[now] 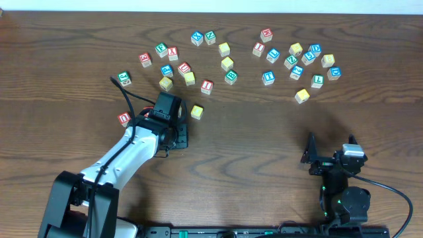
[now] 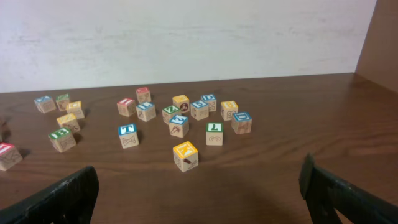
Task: Spell out ROBOT
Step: 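Lift the R block and carry it toward the table center, then lower the R block onto the table and open the left gripper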
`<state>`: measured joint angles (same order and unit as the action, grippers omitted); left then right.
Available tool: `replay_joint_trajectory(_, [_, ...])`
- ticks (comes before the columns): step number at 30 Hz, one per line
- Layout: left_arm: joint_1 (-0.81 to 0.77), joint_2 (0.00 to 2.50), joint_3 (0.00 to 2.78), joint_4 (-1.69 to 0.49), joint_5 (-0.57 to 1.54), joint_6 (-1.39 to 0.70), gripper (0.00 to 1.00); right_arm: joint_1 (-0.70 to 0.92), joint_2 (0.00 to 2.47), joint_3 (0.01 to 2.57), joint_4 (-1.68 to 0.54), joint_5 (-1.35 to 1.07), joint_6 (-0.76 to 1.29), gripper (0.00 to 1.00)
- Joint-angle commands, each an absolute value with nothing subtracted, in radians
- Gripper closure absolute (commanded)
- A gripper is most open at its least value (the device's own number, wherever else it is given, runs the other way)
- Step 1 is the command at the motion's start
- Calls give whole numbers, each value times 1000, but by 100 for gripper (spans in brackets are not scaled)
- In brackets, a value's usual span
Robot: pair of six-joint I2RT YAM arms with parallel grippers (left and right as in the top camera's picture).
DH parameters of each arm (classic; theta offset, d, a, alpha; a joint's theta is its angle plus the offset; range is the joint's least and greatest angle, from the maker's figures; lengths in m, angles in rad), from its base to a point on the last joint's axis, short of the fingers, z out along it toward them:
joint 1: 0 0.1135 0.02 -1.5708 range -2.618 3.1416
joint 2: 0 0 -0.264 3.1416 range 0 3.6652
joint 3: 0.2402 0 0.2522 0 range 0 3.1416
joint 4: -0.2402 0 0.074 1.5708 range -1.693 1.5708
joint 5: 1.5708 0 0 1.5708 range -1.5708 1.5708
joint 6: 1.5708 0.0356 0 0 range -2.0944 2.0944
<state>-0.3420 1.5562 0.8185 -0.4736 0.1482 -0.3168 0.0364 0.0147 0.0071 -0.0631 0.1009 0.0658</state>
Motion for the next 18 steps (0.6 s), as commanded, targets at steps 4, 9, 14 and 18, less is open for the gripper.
replay_joint_trajectory(4, [-340, 1567, 812, -476, 149, -307, 69, 27, 7, 5, -67, 98, 54, 1])
replay_joint_trajectory(9, [-340, 1567, 812, -476, 149, -307, 63, 27, 7, 5, -67, 98, 54, 1])
replay_joint_trajectory(14, [-340, 1567, 812, -476, 149, -307, 58, 27, 7, 5, -67, 98, 54, 1])
replay_joint_trajectory(18, [-340, 1567, 812, -476, 149, -307, 57, 27, 7, 5, -67, 98, 54, 1])
